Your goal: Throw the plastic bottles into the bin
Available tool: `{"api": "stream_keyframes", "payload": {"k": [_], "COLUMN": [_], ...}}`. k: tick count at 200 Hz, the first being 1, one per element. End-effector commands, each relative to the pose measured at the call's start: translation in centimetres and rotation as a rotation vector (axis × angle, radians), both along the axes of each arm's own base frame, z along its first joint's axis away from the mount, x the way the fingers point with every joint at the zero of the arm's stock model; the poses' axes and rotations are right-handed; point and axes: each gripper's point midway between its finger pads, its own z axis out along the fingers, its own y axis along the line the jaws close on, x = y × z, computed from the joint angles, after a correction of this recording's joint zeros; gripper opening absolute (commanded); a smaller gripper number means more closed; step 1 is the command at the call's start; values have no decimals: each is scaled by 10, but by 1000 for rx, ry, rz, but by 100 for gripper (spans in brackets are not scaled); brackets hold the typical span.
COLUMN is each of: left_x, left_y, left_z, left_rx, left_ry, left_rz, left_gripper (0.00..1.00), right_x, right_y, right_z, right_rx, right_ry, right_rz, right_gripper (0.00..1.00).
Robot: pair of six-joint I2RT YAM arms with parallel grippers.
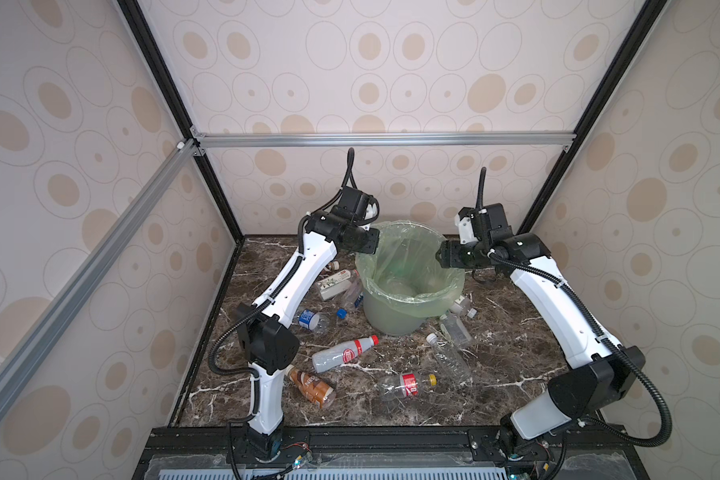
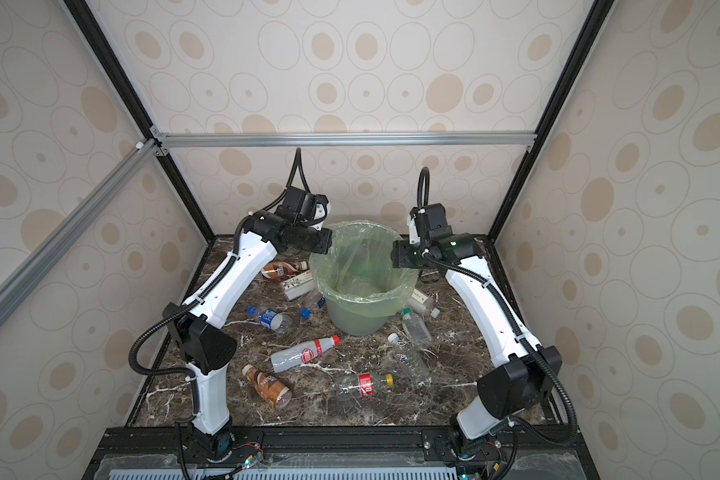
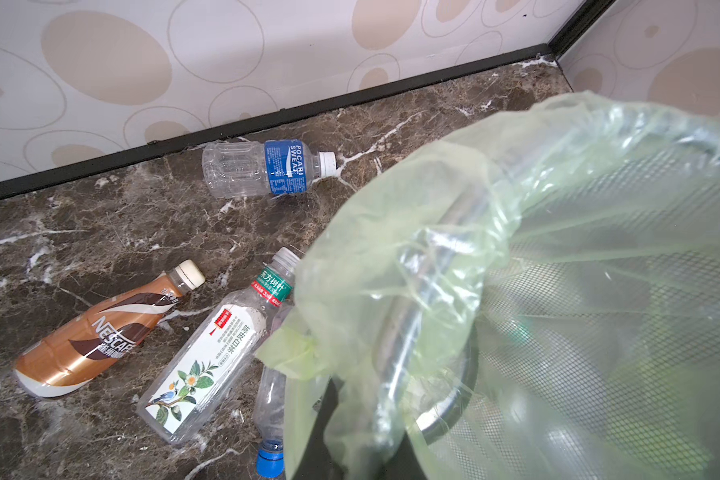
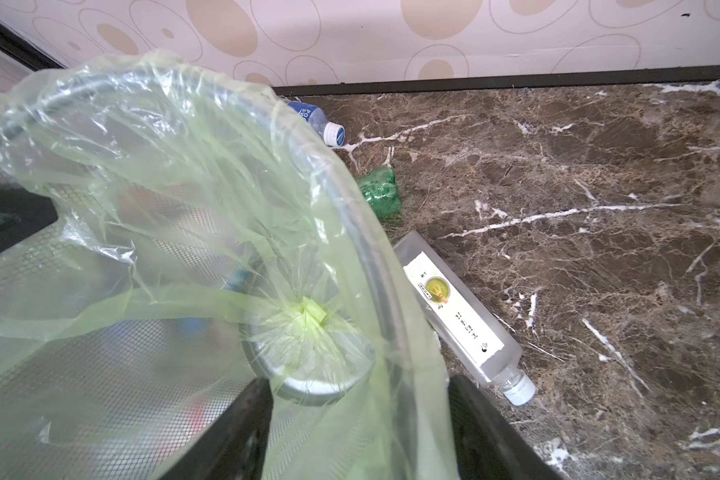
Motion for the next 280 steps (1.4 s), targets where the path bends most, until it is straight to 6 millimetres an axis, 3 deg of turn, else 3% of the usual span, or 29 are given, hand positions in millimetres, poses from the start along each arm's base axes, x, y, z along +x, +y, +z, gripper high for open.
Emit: {"api": "stream_keyframes", "payload": {"k": [1, 53, 112, 144, 162, 212, 252, 280], "left_x": [-4, -11, -19, -25, -26, -29, -28, -26], "left_y": [1, -6, -12, -14, -13, -9, -6, 3], "left_z": [67, 80, 94, 103, 105, 113, 122, 130], "left_rx": [-114, -183, -250, -291, -293, -290, -286, -290], "left_ry": [-137, -140, -150, -159, -164, -180, -201, -219], "left_rz": [-4, -38, -64, -79, -77, -67, -55, -27], "left_gripper": [0, 0, 0, 0, 0, 0, 0, 0], "right_x": [-7, -7, -13, -15, -17, -18, -23, -31], "right_y": [2, 5, 2, 1, 1, -2, 2, 4], "right_z": [16, 28, 27, 24, 26, 51, 86, 117], "right_rx": [20, 40, 36, 34, 38, 44, 94, 145], "right_ry": [-34, -49, -53, -49, -53, -104, -168, -227], "right_rz": [7, 14, 10, 9, 8, 4, 19, 36], "right_gripper": [70, 70, 65, 55, 54, 64, 74, 87]}}
